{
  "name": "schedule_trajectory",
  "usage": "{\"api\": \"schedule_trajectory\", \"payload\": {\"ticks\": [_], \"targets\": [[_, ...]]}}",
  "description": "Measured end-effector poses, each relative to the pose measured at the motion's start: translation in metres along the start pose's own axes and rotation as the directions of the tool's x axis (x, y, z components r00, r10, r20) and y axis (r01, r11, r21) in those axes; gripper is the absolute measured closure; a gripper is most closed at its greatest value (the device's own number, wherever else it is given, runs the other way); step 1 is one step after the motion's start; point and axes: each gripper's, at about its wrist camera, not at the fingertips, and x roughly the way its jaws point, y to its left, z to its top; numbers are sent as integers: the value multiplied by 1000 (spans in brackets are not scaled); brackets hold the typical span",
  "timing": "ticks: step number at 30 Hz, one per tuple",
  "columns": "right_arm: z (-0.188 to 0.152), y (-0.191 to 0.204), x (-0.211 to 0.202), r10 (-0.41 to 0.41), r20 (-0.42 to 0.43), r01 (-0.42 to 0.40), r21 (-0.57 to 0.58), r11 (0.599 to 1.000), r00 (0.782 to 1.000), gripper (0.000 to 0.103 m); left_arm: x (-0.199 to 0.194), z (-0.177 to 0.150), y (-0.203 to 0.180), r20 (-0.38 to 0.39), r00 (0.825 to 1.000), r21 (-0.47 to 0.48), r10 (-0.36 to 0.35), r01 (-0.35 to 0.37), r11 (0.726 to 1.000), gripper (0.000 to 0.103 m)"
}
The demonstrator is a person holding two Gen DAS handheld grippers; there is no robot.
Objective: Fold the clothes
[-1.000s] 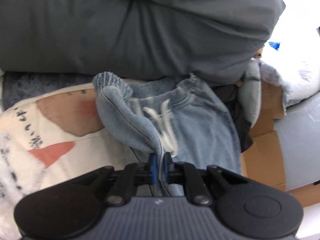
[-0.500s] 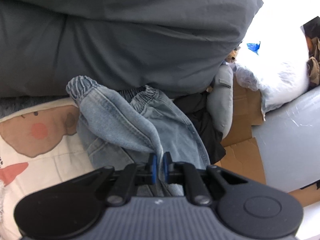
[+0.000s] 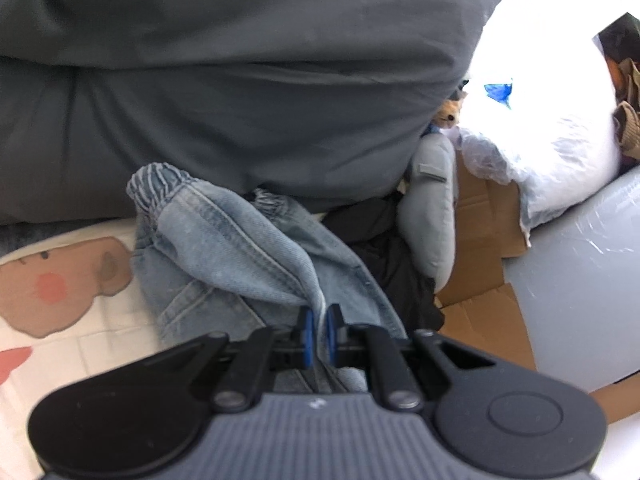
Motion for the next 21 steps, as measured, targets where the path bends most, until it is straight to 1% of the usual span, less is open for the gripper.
{"api": "schedule_trajectory", "payload": {"ticks": [6, 10, 13, 18, 21], "targets": [[14, -25, 27, -10, 14, 9, 63, 998, 1000, 101, 25, 0, -21, 13, 1000, 17, -27, 26, 1000, 95], [28, -42, 52, -15, 14, 14, 77, 997, 1000, 101, 45, -1, -30, 19, 999, 14, -46, 46, 999, 95], [45, -53, 69, -25, 15, 23, 83, 996, 1000, 101, 63, -1, -35, 28, 998, 18, -53, 52, 998, 95], [79, -65, 103, -40, 8, 40, 56, 998, 999, 101, 100, 2, -37, 39, 998, 17, -46, 46, 999, 95], [100, -67, 131, -44, -13, 45, 28, 999, 999, 101, 124, 4, -37, 38, 999, 23, -29, 28, 999, 95]]}}
